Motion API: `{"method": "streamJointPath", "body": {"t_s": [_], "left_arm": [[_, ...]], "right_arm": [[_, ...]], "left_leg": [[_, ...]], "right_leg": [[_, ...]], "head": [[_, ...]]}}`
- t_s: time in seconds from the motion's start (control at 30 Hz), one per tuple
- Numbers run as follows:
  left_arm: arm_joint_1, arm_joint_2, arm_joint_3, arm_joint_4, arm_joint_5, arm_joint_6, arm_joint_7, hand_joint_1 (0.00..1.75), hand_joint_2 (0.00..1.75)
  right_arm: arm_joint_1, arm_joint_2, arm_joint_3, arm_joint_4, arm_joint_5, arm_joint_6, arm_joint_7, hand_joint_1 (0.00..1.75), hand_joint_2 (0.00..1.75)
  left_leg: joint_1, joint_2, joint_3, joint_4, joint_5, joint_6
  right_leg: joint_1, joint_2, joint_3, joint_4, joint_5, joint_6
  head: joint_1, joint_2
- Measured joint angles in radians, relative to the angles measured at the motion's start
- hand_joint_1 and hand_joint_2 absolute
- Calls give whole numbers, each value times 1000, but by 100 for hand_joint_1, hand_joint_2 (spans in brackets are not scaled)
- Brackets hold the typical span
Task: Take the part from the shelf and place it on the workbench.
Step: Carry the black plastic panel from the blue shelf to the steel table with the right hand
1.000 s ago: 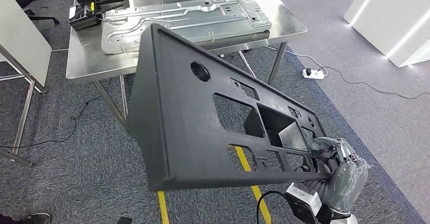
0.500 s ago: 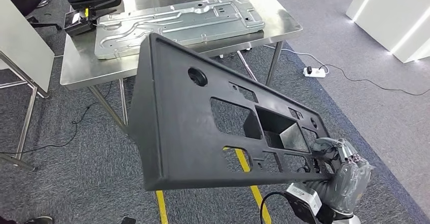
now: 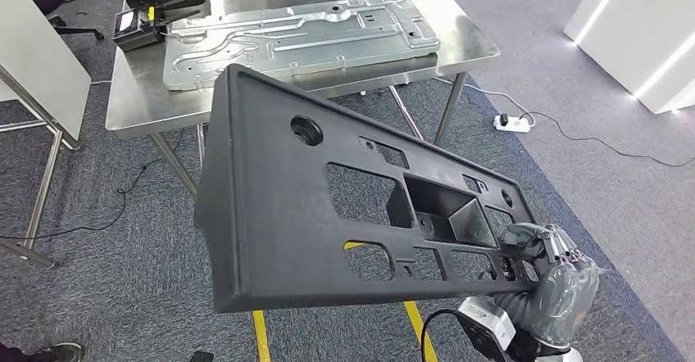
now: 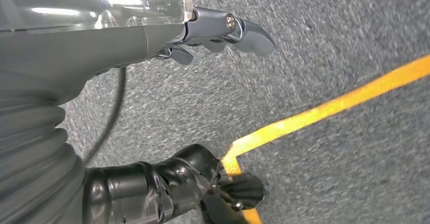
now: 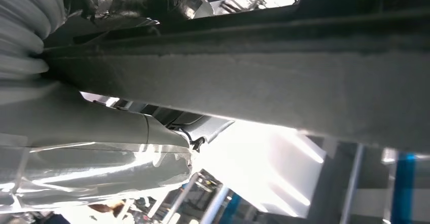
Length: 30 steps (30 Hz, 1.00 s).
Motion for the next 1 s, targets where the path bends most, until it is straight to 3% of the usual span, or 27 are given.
{"method": "streamJointPath", "body": {"t_s": [0.07,0.1,0.13,0.17,0.27,0.33,0.47,0.53,0.6,0.63,0.67,0.7,0.8,0.87,0.93,1.0], "left_arm": [[-1,0,0,0,-1,0,0,0,175],[0,0,0,0,-2,0,0,0,175],[1,0,0,0,-2,0,0,0,175],[1,0,0,0,-3,0,0,0,175],[0,-1,0,0,-3,0,1,0,175],[-1,-1,0,0,-3,0,2,0,175],[1,-1,0,0,-3,-1,3,0,175],[-1,-1,0,0,-3,0,3,0,175],[-1,-1,0,0,-4,0,3,0,175],[0,-1,0,0,-4,0,3,0,175],[1,-1,0,0,-4,0,3,0,175],[2,-1,0,0,-4,0,4,0,175],[0,0,0,0,-4,0,4,0,175],[-2,0,0,0,-4,0,4,0,175],[-1,0,0,0,-4,0,4,0,175],[0,0,0,0,-4,0,4,0,175]], "right_arm": [[1,0,-1,0,0,0,0,175,175],[2,0,-1,0,0,0,0,175,175],[3,0,-1,0,0,0,0,175,175],[3,0,-1,0,0,0,0,175,175],[4,0,-2,0,2,0,0,175,175],[5,0,-2,0,5,0,0,175,175],[7,0,-4,0,9,0,2,175,175],[7,0,-5,-1,12,0,2,175,175],[8,0,-6,-1,13,0,2,175,175],[8,0,-6,0,14,0,2,175,175],[9,0,-6,0,14,0,3,175,175],[9,0,-6,0,15,0,3,175,175],[9,0,-6,0,17,0,3,175,175],[9,0,-6,0,19,0,3,175,175],[9,0,-7,0,20,0,3,175,175],[9,0,-7,-1,21,0,3,175,175]], "left_leg": [[0,-3,0,-2,1,3],[1,-4,-1,-1,1,3],[1,-7,-1,0,0,3],[2,-10,0,2,-1,1],[6,-23,2,9,-8,-12],[4,-29,1,11,-10,-25],[6,-29,-1,14,-17,-49],[7,-22,-33,85,-63,-53],[6,-18,-96,219,-127,-53],[5,-18,-122,272,-143,-53],[4,-18,-132,292,-140,-51],[3,-17,-122,270,-117,-47],[-6,2,-31,80,-27,-26],[-13,11,-5,20,-14,-17],[-13,5,-2,11,-11,-12],[-8,1,2,1,-3,-2]], "right_leg": [[-8,4,-59,124,-62,10],[-12,4,-87,181,-81,14],[-16,4,-102,206,-80,18],[-20,4,-98,192,-59,21],[-27,13,-9,2,36,25],[-23,19,20,-62,49,19],[-20,13,22,-71,53,-7],[-22,6,27,-78,57,-22],[-17,-1,26,-78,57,-29],[-13,-5,25,-77,56,-31],[-10,-7,25,-76,55,-33],[-7,-10,25,-74,54,-34],[1,-16,30,-70,49,-31],[4,-20,28,-68,48,-23],[4,-25,28,-69,48,-12],[2,-18,20,-46,27,-1]], "head": [[0,0],[0,0],[0,0],[0,0],[0,0],[0,0],[-1,0],[-1,0],[-2,0],[-2,0],[-2,0],[-2,0],[-2,0],[-1,0],[-1,0],[-1,0]]}}
